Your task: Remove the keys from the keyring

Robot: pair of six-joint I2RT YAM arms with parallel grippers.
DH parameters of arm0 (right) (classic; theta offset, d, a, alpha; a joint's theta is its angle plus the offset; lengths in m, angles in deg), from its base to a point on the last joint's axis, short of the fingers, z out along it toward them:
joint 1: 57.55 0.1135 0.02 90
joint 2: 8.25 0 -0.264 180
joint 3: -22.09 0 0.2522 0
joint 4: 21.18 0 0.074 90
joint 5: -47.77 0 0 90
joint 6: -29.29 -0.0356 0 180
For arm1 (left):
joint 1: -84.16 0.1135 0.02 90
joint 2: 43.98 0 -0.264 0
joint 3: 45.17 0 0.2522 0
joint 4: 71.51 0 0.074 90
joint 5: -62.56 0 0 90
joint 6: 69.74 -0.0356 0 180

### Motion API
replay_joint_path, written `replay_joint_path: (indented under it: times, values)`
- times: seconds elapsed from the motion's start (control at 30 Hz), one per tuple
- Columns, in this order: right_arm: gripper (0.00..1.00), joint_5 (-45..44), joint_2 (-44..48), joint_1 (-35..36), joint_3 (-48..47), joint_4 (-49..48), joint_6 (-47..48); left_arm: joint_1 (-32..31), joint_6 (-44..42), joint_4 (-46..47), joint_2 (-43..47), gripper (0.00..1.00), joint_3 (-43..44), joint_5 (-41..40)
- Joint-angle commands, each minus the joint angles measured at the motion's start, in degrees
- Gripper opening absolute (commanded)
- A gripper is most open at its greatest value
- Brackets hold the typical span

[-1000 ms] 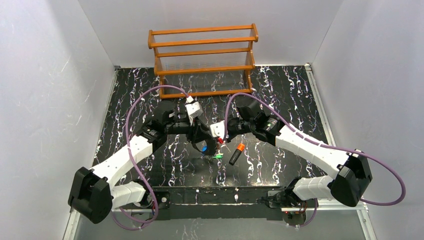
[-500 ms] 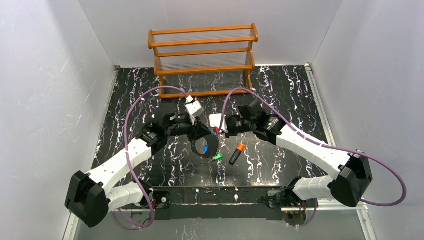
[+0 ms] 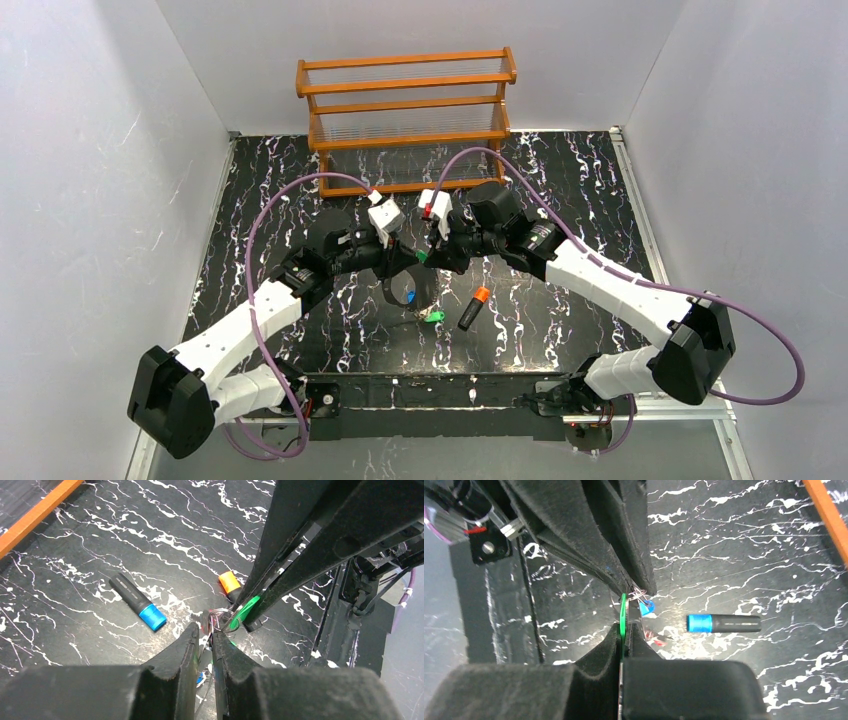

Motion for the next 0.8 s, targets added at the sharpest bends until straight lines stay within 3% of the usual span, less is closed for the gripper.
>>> replay_joint_path:
  times: [0.0,0.3,0.4,0.57,0.77]
  values:
    - [0.05,10.09,3.05,1.39,-1.37,-4.53,-13.79,1.75,-0.92,1.71,0.07,0.0,-1.31,-7.98]
    - [0.1,4.41,4.95,1.38,0.49,-3.69,-12.26,1.72,-2.18,1.8,0.81,0.0,-1.93,-7.61]
    - [0.09,-1.22,7.03,1.39,2.05,-3.74,-11.01,1.76,-3.47,1.64,0.94,0.0,-1.92,-5.9]
    - [0.05,-9.42,9.98,1.39,3.31,-3.54,-2.61,1.69,-6.66,-1.05,2.25,0.0,-1.83,-5.65]
    - [0.01,-5.83,10.51,1.39,3.11,-3.04,1.9,1.68,-8.69,-1.77,2.67,0.0,-2.27,-3.61]
